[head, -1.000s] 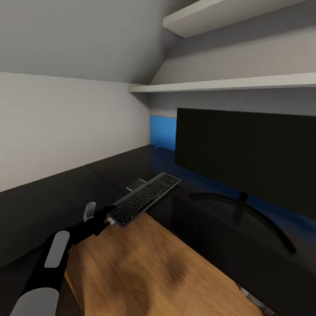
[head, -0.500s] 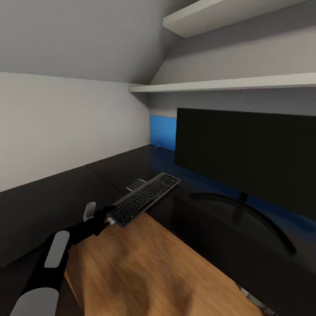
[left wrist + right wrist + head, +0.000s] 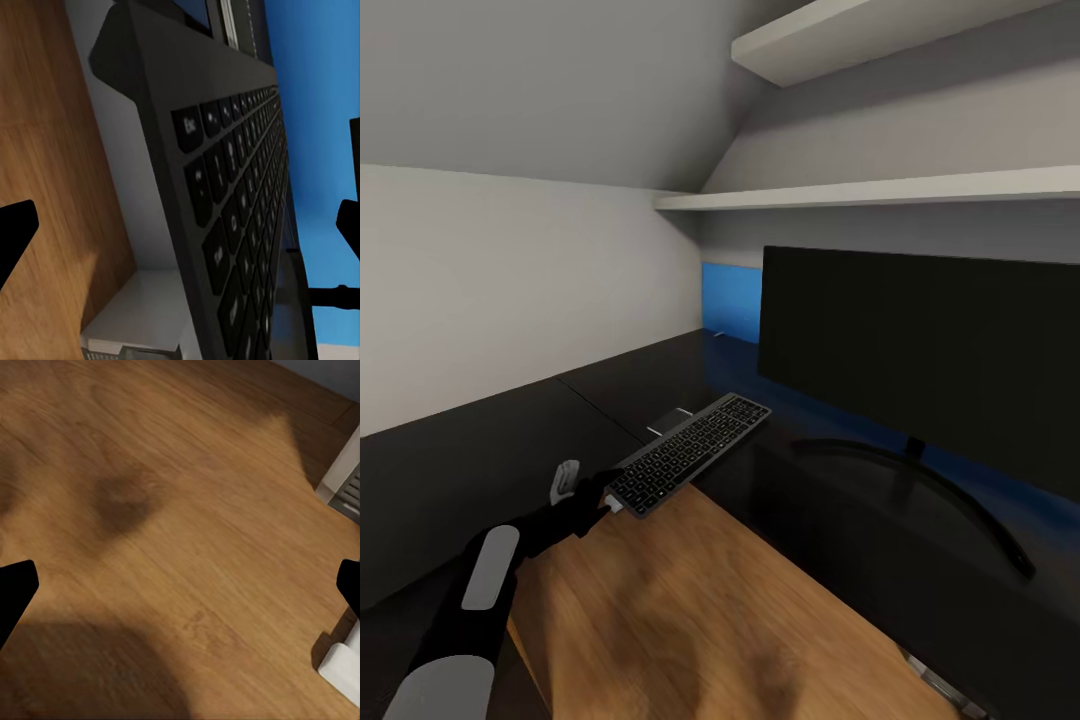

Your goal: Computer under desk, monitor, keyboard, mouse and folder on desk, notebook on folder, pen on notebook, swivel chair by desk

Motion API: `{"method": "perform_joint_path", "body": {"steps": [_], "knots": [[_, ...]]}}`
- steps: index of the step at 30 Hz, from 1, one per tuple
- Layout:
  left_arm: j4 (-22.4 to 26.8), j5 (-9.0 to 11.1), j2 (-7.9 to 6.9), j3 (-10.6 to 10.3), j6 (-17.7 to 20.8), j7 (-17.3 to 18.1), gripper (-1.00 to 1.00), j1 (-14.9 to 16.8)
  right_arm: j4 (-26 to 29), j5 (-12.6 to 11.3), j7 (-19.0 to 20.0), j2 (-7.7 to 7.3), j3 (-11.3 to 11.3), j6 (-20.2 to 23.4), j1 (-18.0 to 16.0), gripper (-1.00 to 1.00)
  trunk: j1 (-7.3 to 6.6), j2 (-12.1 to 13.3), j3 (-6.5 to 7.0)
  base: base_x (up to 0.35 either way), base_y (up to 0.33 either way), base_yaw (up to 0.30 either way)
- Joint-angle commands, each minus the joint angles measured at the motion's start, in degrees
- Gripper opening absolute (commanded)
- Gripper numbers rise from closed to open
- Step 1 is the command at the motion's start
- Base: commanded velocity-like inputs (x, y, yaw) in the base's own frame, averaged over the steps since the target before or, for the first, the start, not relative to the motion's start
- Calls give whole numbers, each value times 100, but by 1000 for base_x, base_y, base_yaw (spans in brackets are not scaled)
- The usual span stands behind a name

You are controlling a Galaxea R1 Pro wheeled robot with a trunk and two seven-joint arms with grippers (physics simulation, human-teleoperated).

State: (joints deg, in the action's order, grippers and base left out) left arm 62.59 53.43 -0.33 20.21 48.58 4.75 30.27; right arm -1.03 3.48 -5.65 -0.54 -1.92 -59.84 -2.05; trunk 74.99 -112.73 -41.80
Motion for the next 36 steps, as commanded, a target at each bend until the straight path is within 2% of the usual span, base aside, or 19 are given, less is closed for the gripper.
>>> {"method": "perform_joint_path", "body": {"steps": [1,36], "knots": [[-1,-36,4,12,30,42,100,5,-11,39,-59,0,-20,-16,-6,100,-1,-3,-5,0,0,0],[-1,-31,-2,1,29,51,100,5,-3,3,-68,1,-11,-16,-5,100,-1,-3,-5,3,-2,0]]}}
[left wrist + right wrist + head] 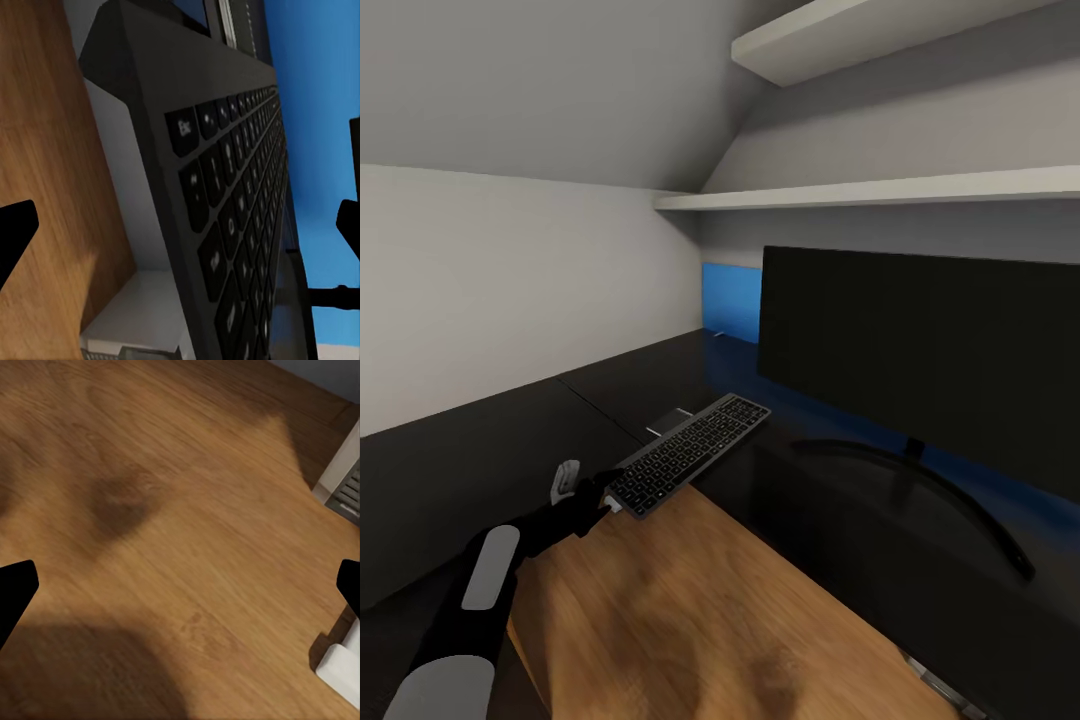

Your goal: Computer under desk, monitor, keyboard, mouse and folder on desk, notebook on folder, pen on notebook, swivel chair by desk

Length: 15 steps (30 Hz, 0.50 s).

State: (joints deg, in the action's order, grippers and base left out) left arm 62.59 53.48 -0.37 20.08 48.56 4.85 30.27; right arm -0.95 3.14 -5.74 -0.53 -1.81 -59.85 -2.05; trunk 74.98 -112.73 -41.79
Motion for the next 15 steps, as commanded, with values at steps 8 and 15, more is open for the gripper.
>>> {"method": "perform_joint_path", "body": {"steps": [8,15], "knots": [[-6,-21,9,15,26,35,100,5,-10,37,-59,0,-22,-15,-6,100,0,-2,-6,7,-4,0],[-139,-13,11,14,26,37,100,5,-10,37,-62,0,-22,-15,-6,100,0,-2,-6,0,0,0]]}}
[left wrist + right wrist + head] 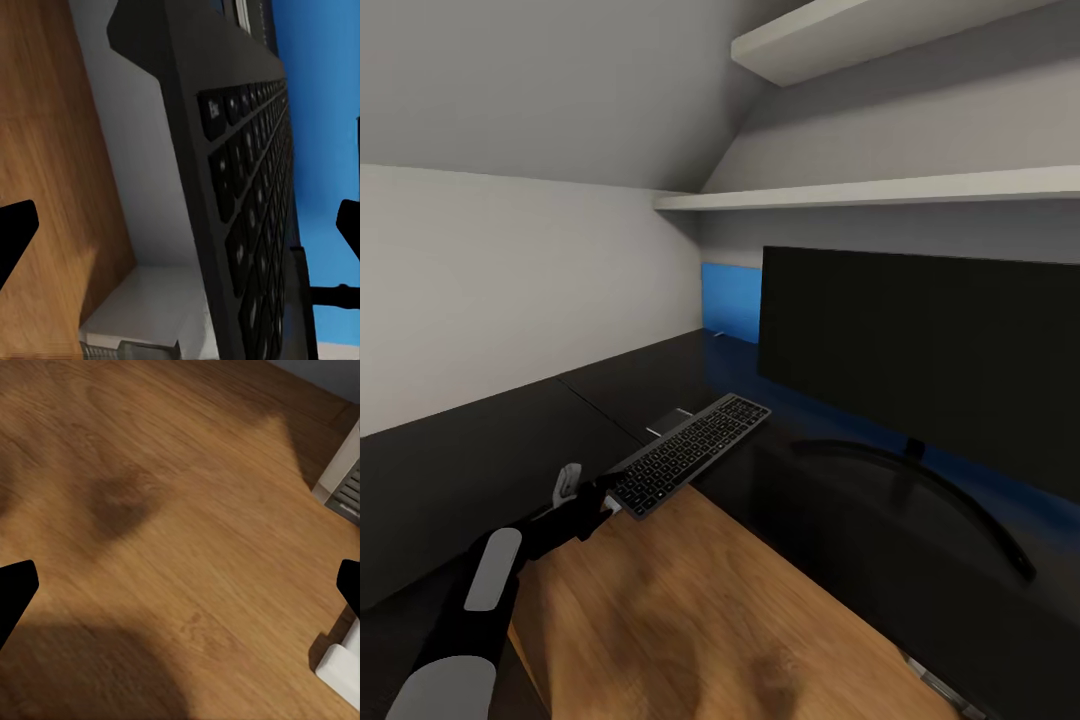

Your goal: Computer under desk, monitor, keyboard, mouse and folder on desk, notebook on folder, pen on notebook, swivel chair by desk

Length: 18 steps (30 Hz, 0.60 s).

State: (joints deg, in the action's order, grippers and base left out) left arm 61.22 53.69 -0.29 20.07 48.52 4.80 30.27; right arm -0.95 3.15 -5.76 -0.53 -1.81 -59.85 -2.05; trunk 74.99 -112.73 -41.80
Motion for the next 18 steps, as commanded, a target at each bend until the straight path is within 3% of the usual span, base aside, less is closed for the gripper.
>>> {"method": "perform_joint_path", "body": {"steps": [1,18], "knots": [[-19,-34,2,14,29,43,100,5,-10,37,-59,0,-21,-15,-6,100,-1,-3,-5,0,0,0],[-84,-42,20,-21,22,47,100,5,-10,37,-57,0,-21,-15,-6,100,-1,-3,-5,0,0,0]]}}
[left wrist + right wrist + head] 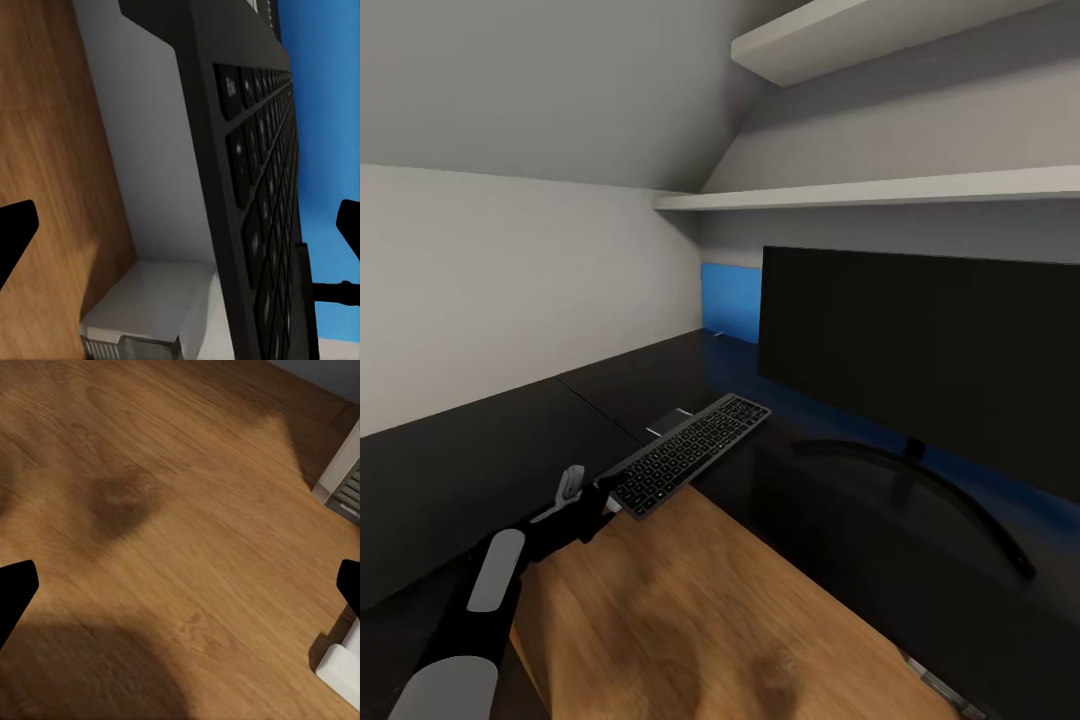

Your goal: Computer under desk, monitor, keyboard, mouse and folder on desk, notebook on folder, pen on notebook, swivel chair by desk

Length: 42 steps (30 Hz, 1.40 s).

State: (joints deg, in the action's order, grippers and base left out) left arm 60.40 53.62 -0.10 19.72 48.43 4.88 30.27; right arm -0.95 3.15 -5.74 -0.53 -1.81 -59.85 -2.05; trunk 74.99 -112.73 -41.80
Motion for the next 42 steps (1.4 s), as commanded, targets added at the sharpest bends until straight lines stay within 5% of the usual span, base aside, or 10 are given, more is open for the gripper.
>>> {"method": "perform_joint_path", "body": {"steps": [1,42], "knots": [[-1,-35,5,10,29,40,100,5,-10,37,-59,0,-21,-15,-6,100,-1,-3,-5,0,0,0],[54,-18,89,-195,30,55,100,5,-10,38,-60,0,-21,-15,-6,100,-1,-3,-5,0,0,0]]}}
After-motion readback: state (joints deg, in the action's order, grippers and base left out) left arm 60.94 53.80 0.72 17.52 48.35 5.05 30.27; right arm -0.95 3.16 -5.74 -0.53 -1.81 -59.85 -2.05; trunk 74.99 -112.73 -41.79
